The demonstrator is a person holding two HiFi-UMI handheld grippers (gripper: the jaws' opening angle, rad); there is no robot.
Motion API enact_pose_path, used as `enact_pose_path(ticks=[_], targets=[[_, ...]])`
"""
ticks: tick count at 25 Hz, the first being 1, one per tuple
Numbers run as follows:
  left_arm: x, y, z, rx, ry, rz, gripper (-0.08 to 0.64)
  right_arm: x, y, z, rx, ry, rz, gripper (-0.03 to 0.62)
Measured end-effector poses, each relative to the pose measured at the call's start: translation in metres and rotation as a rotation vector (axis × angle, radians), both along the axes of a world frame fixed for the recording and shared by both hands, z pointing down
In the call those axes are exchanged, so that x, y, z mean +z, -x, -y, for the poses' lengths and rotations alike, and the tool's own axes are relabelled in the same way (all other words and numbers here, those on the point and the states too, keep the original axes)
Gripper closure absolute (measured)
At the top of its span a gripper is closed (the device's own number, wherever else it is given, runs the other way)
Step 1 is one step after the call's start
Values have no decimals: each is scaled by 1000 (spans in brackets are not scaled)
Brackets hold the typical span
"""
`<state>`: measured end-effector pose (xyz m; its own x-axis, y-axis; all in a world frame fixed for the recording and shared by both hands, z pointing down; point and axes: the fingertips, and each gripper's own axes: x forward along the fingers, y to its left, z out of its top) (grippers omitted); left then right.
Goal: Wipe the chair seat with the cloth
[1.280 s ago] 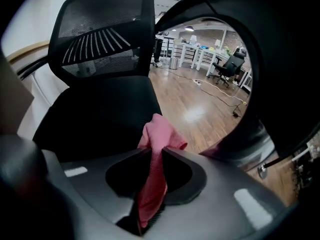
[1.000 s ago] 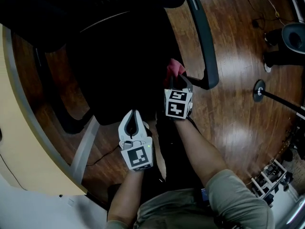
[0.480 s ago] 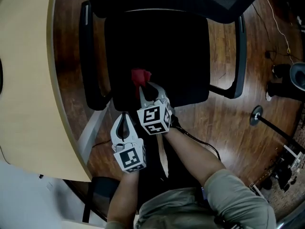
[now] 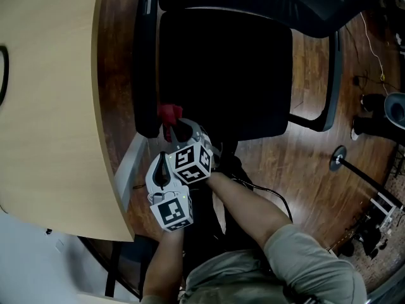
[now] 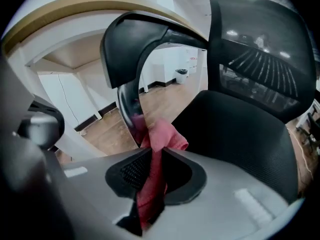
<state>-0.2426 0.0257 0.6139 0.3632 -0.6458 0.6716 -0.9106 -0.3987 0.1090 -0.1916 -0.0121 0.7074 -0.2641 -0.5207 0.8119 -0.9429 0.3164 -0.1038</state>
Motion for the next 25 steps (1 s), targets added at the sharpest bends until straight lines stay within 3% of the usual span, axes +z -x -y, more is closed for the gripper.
enact_pose_path(ticks=[6, 19, 25], targets=[[2, -25, 0, 50, -15, -4, 555, 6, -39, -13, 76, 26, -28, 532], [-11, -184, -46, 325, -7, -60, 555, 4, -261, -93, 503, 83, -138, 534], [-10, -235, -72, 432, 9, -64, 555, 9, -346, -145, 720, 115, -165, 534]])
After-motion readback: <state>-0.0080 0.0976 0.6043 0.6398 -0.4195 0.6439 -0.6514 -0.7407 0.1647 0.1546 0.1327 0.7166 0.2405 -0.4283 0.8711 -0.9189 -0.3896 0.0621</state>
